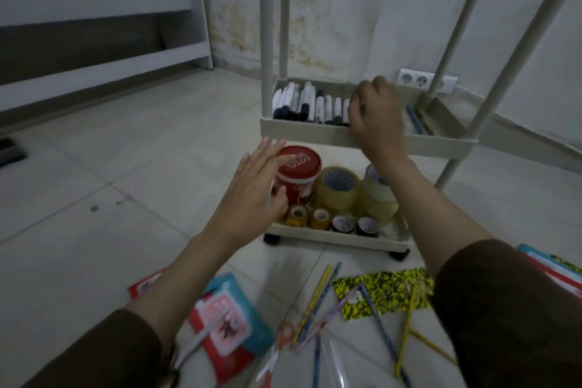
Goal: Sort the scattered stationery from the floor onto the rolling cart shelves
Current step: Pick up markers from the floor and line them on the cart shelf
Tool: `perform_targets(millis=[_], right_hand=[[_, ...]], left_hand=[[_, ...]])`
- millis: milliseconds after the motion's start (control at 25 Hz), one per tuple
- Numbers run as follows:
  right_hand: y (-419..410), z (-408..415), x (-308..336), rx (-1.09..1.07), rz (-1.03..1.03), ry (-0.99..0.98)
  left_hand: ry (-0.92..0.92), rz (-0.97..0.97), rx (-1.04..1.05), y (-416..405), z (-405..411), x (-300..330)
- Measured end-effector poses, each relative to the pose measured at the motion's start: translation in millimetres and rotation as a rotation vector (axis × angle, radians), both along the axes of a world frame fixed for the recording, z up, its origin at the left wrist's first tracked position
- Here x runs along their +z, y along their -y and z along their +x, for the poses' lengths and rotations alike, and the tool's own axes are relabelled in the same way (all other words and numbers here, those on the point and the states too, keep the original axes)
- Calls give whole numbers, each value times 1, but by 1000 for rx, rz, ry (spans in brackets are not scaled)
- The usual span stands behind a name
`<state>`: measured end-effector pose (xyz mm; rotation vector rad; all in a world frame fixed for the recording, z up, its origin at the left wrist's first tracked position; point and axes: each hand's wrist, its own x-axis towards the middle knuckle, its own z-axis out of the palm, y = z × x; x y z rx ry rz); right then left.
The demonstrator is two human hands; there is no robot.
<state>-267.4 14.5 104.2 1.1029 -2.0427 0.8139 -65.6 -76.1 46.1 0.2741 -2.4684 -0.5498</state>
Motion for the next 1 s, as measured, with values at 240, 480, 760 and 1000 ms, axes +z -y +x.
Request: perform_targets(millis=[240,480,760,1000], right_hand=[[-49,120,-122,434,172,65],[-63,215,-204,834,764,290],[-82,248,-242,941,918,551],[-90,261,-258,1008,1081,159]], left_hand=[[148,192,160,-9,111,-52],[462,405,375,-52,227,-132],[608,322,302,-80,261,-154],[567,388,245,-100,251,-152]])
